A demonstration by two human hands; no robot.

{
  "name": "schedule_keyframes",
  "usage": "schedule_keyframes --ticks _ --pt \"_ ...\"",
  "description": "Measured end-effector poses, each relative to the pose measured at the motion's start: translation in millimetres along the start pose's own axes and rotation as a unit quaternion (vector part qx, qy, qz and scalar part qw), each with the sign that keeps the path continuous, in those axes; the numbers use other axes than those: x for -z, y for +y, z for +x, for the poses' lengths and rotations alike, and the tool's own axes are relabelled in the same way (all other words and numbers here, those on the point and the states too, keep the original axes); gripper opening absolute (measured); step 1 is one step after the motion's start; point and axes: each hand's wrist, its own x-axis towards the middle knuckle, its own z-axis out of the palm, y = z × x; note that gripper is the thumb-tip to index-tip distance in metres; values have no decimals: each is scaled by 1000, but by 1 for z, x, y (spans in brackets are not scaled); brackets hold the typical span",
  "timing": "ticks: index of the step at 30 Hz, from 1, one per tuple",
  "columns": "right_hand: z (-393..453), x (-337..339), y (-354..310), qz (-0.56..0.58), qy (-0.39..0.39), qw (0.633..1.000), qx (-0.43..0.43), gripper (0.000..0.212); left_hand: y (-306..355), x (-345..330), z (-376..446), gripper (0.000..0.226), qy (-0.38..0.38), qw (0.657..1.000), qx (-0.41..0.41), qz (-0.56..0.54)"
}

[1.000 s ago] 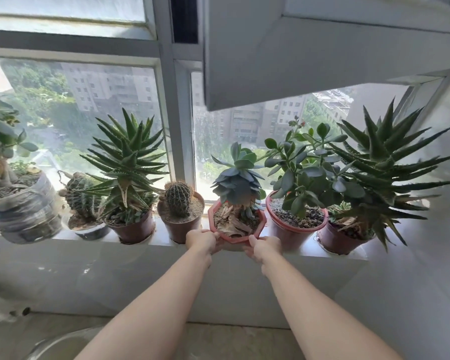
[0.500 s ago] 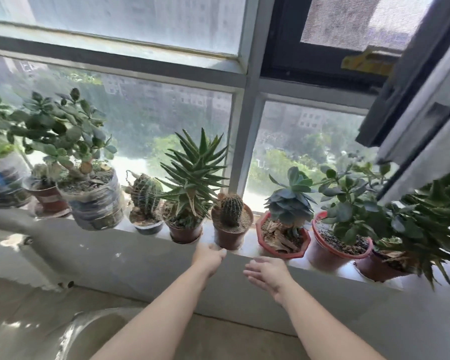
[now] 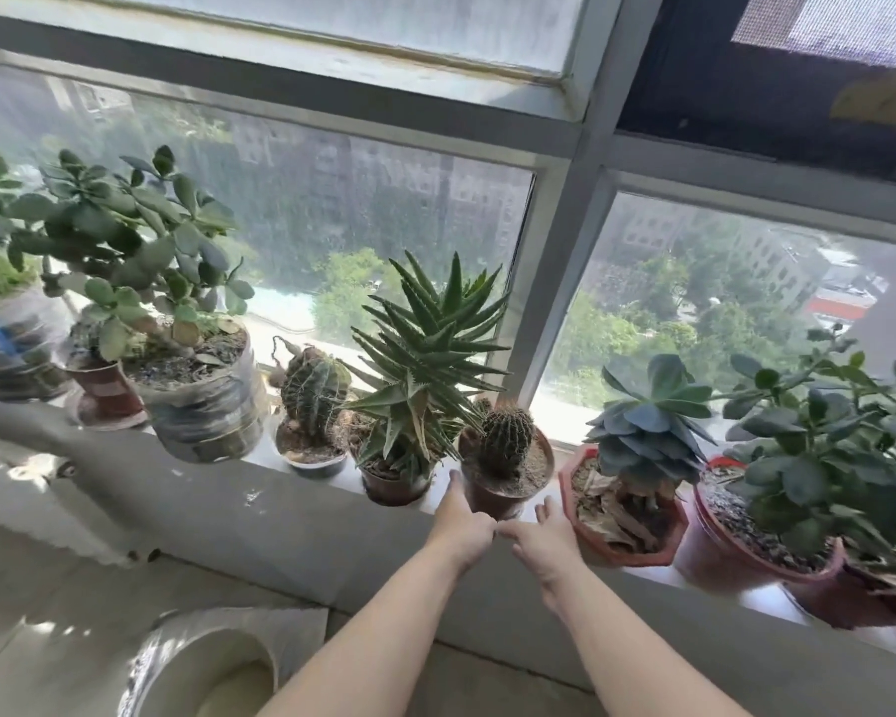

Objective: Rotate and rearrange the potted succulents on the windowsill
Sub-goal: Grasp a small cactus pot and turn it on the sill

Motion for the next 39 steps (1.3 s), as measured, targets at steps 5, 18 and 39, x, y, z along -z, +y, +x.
schedule_keyframes --ticks 5,18,39 --pt "21 -8 5 90 34 995 -3 58 -11 -12 7 93 -2 998 4 -56" --pt "28 -22 0 129 72 988 40 56 -23 -10 27 103 -2 998 -7 -59" --pt "31 -17 9 172 59 981 71 63 -18 -7 24 71 -20 992 -60 -110"
